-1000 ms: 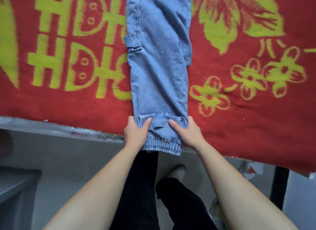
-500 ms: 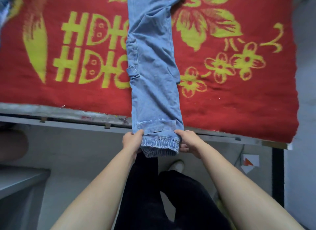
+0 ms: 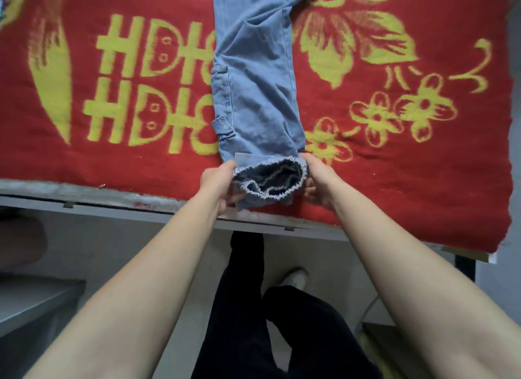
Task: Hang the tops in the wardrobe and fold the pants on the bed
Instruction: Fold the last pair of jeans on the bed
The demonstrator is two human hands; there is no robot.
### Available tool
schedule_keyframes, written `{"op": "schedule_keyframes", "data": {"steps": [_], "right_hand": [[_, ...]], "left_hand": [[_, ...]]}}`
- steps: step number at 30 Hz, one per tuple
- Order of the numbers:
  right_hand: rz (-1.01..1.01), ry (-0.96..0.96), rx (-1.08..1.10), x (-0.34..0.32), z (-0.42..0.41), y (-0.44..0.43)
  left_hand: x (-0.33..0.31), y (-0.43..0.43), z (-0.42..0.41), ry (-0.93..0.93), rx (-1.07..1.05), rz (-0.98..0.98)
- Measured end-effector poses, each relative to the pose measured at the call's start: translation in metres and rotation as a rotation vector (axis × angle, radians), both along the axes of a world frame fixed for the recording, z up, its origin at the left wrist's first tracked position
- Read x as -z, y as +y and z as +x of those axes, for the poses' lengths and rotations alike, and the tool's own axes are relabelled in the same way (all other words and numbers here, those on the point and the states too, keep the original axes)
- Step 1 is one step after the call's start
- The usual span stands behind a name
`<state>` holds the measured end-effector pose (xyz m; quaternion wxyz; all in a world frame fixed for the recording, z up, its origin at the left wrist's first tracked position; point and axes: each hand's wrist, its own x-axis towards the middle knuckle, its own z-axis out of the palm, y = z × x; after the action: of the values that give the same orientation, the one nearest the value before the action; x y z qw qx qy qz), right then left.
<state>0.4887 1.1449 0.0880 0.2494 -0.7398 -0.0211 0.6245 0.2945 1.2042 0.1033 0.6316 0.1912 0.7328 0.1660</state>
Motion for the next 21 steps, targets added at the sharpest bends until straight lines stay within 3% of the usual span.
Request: {"op": "schedule_keyframes", "data": {"steps": [4, 6, 9, 11, 17, 21], "right_hand": [[0.052, 0.021, 0.064, 0.006, 0.012, 0.079], [0.071, -0.054, 0.029, 0.017, 0.015, 0.109], [0.077, -0.439, -0.263, 0.049, 0.019, 0.133], [0.072, -0.635, -0.466, 0.062, 0.018, 0.14], [-0.115, -0.523, -0.49, 0.101, 0.017, 0.152], [-0.162, -0.544, -0.546, 0.116, 0.018, 0.161]], "left_hand": [[0.02, 0.075, 0.014, -0.108, -0.102, 0.11], [0.041, 0.099, 0.015, 0.016, 0.066, 0.157], [0.073, 0.12, 0.011, 0.265, 0.387, 0.182], [0.089, 0.128, 0.01, 0.292, 0.461, 0.152], [0.118, 0.147, 0.018, 0.411, 0.595, 0.088], [0.135, 0.159, 0.027, 0.533, 0.688, 0.051]]}}
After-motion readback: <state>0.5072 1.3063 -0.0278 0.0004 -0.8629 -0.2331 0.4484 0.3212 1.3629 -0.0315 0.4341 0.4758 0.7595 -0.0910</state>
